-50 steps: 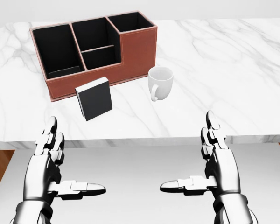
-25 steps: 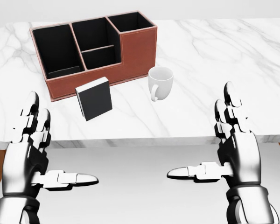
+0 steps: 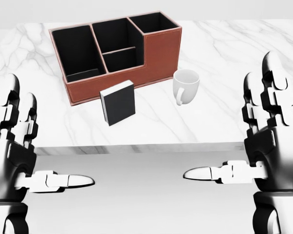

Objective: Pick up the book and place it in the front compartment of the caddy.

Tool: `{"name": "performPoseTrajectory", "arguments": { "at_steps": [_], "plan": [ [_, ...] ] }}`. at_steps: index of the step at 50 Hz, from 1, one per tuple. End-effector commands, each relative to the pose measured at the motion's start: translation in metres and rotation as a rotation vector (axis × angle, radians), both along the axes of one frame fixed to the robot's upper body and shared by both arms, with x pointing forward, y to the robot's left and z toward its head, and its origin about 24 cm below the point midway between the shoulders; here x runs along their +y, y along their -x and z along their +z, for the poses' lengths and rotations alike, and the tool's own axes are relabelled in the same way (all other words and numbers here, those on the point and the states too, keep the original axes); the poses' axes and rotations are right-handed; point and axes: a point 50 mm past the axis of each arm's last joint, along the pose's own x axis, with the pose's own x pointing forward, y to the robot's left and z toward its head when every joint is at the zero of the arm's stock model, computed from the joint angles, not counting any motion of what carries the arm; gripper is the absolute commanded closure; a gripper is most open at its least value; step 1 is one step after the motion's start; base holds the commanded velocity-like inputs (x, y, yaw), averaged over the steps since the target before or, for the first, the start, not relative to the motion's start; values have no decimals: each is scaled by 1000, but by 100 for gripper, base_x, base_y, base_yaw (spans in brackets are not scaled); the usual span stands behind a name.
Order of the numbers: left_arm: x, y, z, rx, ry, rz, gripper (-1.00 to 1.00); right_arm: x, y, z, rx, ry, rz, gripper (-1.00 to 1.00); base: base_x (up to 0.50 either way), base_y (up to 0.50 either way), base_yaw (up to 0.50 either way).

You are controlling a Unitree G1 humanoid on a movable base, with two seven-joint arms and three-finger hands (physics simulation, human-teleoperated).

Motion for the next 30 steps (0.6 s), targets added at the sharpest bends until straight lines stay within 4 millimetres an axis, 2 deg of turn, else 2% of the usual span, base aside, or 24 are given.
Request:
{"name": "performPoseTrajectory", "arguments": {
  "at_steps": [1, 6, 16, 30],
  "plan": [
    [2, 3, 8, -35, -5, 4, -100, 0, 5, 11, -52, 1, 6, -100, 0, 50, 0],
    [2, 3, 10, -45, -4, 5, -100, 1, 9, 15, -74, 3, 8, -100, 0, 50, 0],
    [1, 3, 7, -30, -4, 1, -100, 3, 6, 9, -47, 10, 6, -100, 0, 50, 0],
    [2, 3, 6, -30, -4, 1, -100, 4, 6, 11, -55, 19, 14, -100, 0, 2, 0]
  ]
}}
